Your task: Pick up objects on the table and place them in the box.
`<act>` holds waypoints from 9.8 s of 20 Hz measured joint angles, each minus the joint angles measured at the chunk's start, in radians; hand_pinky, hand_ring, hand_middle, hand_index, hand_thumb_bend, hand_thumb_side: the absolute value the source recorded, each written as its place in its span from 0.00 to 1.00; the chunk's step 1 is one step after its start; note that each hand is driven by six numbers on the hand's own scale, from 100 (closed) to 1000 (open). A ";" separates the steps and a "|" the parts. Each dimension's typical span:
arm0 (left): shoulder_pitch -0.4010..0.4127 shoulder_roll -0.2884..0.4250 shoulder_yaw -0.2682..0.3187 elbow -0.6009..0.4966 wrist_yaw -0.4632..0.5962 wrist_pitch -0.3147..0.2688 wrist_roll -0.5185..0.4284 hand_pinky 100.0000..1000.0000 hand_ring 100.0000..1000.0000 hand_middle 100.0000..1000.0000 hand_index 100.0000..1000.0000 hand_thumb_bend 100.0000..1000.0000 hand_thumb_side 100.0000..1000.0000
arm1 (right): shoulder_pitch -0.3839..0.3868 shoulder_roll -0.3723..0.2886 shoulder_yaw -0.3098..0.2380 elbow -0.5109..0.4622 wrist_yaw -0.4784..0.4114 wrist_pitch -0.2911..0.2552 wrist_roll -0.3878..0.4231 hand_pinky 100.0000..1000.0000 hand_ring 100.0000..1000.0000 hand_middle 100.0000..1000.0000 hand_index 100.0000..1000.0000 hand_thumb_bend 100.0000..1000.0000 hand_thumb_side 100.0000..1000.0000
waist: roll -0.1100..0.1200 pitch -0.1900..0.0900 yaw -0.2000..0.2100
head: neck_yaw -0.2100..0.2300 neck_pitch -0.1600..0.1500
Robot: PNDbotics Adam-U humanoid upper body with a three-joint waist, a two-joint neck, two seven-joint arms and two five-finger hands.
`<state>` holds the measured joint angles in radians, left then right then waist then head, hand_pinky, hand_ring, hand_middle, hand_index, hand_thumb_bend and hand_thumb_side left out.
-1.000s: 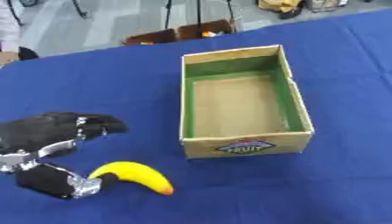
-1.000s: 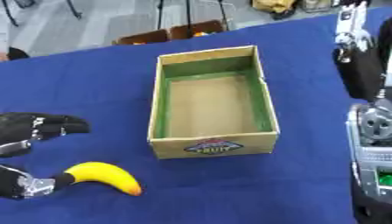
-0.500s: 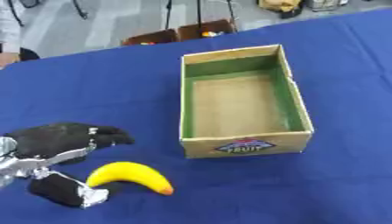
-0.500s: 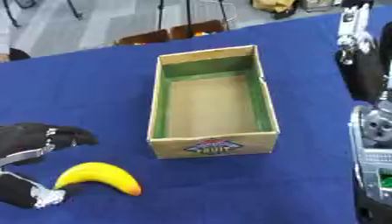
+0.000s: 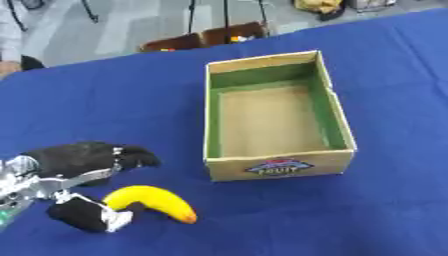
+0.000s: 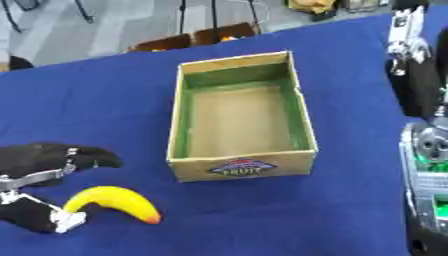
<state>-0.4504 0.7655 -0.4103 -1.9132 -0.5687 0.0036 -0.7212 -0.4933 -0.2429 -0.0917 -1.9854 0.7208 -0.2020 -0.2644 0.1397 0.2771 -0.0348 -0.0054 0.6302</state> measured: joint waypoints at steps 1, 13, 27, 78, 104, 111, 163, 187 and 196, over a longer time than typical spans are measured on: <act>-0.001 -0.004 -0.003 0.006 -0.001 0.000 0.000 0.79 0.87 0.92 1.00 0.10 0.55 | 0.000 0.000 0.000 0.000 -0.001 0.000 0.000 0.71 0.80 0.48 0.82 0.00 1.00 | 0.001 0.000 0.000 | 0.000 0.000; -0.008 -0.043 -0.038 0.064 -0.014 -0.019 -0.029 0.77 0.86 0.89 0.95 0.00 0.42 | 0.000 -0.001 0.000 0.000 -0.008 0.000 0.000 0.71 0.80 0.47 0.82 0.00 1.00 | 0.001 0.006 -0.007 | 0.004 -0.008; -0.007 -0.060 -0.058 0.127 -0.107 -0.057 0.011 0.65 0.75 0.81 0.89 0.00 0.41 | 0.000 -0.001 0.000 0.000 -0.010 -0.001 0.000 0.71 0.80 0.47 0.82 0.00 1.00 | 0.001 0.008 -0.010 | 0.004 -0.012; 0.012 -0.042 -0.049 0.126 -0.228 -0.087 0.174 0.22 0.37 0.50 0.62 0.00 0.23 | 0.000 -0.001 -0.006 0.000 -0.023 -0.006 -0.008 0.72 0.79 0.46 0.82 0.00 1.00 | 0.000 0.008 -0.008 | -0.002 -0.017; -0.077 0.047 0.125 -0.073 -0.139 -0.053 0.197 0.18 0.35 0.50 0.61 0.00 0.18 | 0.001 -0.001 -0.006 0.000 -0.023 -0.009 -0.014 0.72 0.79 0.46 0.82 0.00 1.00 | 0.002 -0.014 -0.003 | -0.014 -0.026; -0.168 0.047 0.139 -0.052 -0.118 -0.031 0.177 0.17 0.34 0.49 0.61 0.00 0.18 | 0.001 -0.001 0.000 0.000 -0.023 -0.011 -0.012 0.72 0.79 0.46 0.82 0.00 1.00 | 0.010 -0.022 -0.012 | -0.013 -0.026; -0.583 -0.488 0.157 0.566 -0.613 -0.140 0.298 0.11 0.31 0.48 0.59 0.00 0.20 | -0.035 0.003 0.013 0.000 -0.040 -0.031 -0.027 0.72 0.79 0.46 0.82 0.00 1.00 | 0.032 0.013 -0.117 | 0.066 -0.060; -0.555 -0.581 0.109 0.667 -0.602 -0.185 0.480 0.09 0.31 0.48 0.58 0.00 0.20 | -0.049 0.010 0.013 0.000 -0.045 -0.037 -0.057 0.72 0.79 0.46 0.82 0.00 1.00 | 0.050 0.028 -0.143 | 0.075 -0.070; -0.544 -0.590 0.102 0.692 -0.613 -0.199 0.483 0.11 0.32 0.49 0.55 0.00 0.26 | -0.053 0.010 0.013 0.000 -0.045 -0.036 -0.061 0.72 0.79 0.46 0.82 0.00 1.00 | 0.050 0.034 -0.145 | 0.075 -0.077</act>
<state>-0.9942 0.1755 -0.3087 -1.2212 -1.1815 -0.1951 -0.2379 -0.5464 -0.2324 -0.0786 -1.9854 0.6758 -0.2378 -0.3251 0.1893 0.3110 -0.1800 0.0696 0.5535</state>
